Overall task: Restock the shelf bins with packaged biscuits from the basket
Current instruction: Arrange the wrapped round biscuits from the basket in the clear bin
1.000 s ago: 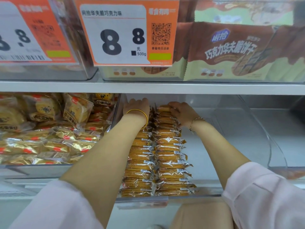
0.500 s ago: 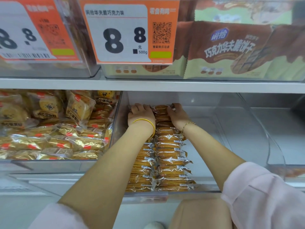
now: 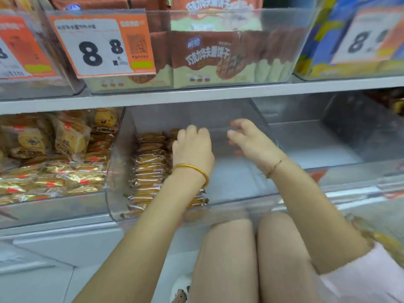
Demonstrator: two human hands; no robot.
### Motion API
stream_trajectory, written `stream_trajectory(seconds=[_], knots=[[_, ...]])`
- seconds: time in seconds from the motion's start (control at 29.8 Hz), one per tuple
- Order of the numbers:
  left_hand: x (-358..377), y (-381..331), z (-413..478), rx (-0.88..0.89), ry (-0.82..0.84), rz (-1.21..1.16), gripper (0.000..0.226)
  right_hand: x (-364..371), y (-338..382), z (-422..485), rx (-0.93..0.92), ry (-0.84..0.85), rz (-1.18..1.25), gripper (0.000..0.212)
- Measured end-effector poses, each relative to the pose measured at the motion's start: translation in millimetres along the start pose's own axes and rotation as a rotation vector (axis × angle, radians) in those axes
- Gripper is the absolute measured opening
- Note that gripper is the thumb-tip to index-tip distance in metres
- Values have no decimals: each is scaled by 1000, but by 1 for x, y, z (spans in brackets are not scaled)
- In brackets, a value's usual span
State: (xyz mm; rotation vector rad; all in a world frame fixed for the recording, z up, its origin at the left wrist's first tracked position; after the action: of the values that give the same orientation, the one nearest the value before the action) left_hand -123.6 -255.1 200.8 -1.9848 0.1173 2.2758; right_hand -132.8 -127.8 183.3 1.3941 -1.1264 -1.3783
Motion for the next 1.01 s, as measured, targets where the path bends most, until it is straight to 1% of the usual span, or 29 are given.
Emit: stream_trajectory(seconds=[0.1, 0.17, 0.2, 0.27, 0.34, 0.4, 0.47, 0.5, 0.57, 0.64, 0.67, 0.7, 0.77, 0.87, 0.94, 1.01], knots=[[-12, -57, -36, 142, -179, -343, 46, -61, -7, -74, -18, -53, 188, 20], [-8, -104, -63, 276, -200, -531, 49, -103, -33, -119, 42, -105, 226, 19], [0, -131, -76, 344, -162, -584, 49, -123, -50, -140, 84, -143, 229, 20], [29, -185, -98, 464, -9, -631, 45, -163, -91, -176, 178, -240, 208, 20], [63, -234, -117, 539, 191, -629, 35, -198, -131, -209, 280, -343, 153, 19], [98, -276, -136, 617, 395, -546, 30, -224, -168, -239, 360, -415, 40, 19], [132, -311, -155, 717, 563, -376, 27, -237, -199, -262, 416, -419, -186, 20], [149, -324, -164, 766, 628, -283, 28, -239, -213, -272, 447, -401, -286, 21], [180, -338, -182, 835, 743, -133, 37, -236, -238, -287, 513, -345, -444, 26], [209, -341, -199, 851, 896, -89, 45, -231, -251, -296, 553, -326, -515, 30], [218, -341, -205, 865, 940, -60, 56, -230, -254, -301, 569, -333, -515, 30], [224, -339, -209, 889, 941, -18, 69, -231, -255, -305, 576, -344, -505, 30], [227, -338, -210, 920, 857, 21, 88, -233, -254, -314, 583, -340, -489, 29], [222, -341, -211, 959, 745, -12, 103, -233, -251, -328, 602, -250, -472, 26], [219, -343, -217, 999, 699, -64, 108, -229, -249, -335, 642, -177, -422, 26], [216, -346, -225, 1086, 624, -63, 102, -226, -245, -337, 626, -180, -357, 18]])
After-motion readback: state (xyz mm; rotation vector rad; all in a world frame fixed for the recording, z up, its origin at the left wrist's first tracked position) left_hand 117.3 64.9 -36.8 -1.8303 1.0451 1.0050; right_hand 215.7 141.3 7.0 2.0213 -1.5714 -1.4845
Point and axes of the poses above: each hand's wrist, its own z-axis towards the middle knuckle, its own x-axis out of the palm, y = z × x, the point moved 6 cm from there along z, towards the middle knuckle, and after that the axes turned 12 degrees about z, right-handed, at the moved point
